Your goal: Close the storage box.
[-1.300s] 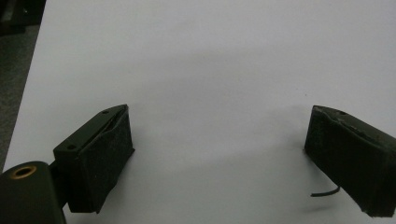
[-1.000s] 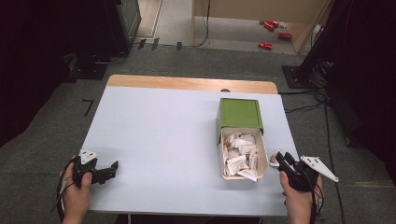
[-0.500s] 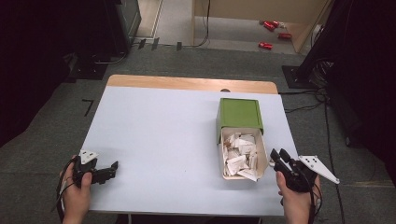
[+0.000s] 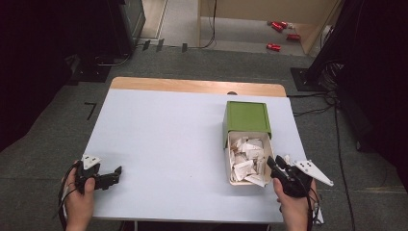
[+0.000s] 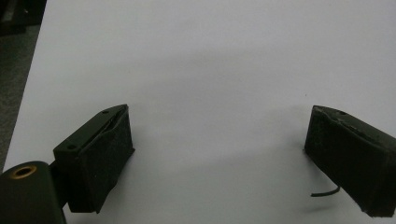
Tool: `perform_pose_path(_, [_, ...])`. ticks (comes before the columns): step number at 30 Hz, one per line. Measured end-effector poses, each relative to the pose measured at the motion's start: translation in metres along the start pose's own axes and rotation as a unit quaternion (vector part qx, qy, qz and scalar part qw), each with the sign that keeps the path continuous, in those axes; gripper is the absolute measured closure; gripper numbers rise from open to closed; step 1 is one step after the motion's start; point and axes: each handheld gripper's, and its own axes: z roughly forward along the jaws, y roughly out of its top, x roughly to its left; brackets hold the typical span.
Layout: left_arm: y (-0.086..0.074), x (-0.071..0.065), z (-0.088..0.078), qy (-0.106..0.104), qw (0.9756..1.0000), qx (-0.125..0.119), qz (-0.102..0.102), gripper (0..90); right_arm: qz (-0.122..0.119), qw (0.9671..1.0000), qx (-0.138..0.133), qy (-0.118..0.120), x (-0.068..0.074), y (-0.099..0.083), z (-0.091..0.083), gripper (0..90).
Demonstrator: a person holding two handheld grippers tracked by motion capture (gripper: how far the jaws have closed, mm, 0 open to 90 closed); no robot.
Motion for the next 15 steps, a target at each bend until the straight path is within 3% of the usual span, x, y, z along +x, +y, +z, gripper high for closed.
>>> perform_pose_path(11, [0.000,0.000,0.000,-0.001,1.0000,0.001,0.000,8.1,-0.015,0.9988,0.040,-0.024,0.001,-0.028,0.023,67.6])
perform_pose_path(15, [0.001,0.000,0.000,0.000,1.0000,0.002,0.000,8.0,-0.015,0.9986,0.040,-0.031,0.000,-0.032,0.026,69.1])
